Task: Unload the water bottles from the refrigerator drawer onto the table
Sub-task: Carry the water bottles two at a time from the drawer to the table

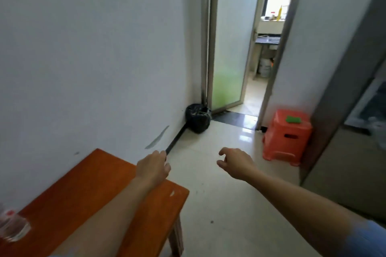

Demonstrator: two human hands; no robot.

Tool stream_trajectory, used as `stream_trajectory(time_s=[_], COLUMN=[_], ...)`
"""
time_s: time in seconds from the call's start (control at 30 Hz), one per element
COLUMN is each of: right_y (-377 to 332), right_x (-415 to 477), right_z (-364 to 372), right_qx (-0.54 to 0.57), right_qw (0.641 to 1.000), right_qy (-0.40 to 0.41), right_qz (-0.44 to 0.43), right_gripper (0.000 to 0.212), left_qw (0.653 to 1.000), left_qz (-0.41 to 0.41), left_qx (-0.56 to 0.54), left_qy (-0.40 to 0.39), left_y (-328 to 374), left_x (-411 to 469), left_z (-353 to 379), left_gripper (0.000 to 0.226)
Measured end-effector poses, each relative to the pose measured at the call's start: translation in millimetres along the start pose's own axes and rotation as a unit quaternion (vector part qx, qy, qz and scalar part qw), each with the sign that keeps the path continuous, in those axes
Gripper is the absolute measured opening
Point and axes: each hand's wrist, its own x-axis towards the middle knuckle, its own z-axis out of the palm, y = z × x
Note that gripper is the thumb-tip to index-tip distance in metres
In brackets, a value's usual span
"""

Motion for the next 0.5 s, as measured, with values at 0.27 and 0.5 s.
stream_trajectory(time_s=[0.27,0.5], right_y=[222,382], right_x=[-102,-148], right_z=[-86,-130], right_qx=[0.034,0.036], right_qw=[0.974,0.932], right_qy=[0.090,0.135], right_qz=[0.207,0.336], right_gripper=[0.035,0.040], left_qw=[0.974,0.927], left_qz=[0.225,0.370], left_qx=[-0.004,-0.030], left_qy=[-0.016,-0.050], left_y=[263,468], left_x=[62,106], left_z=[21,54], left_gripper=[0.028,0.023])
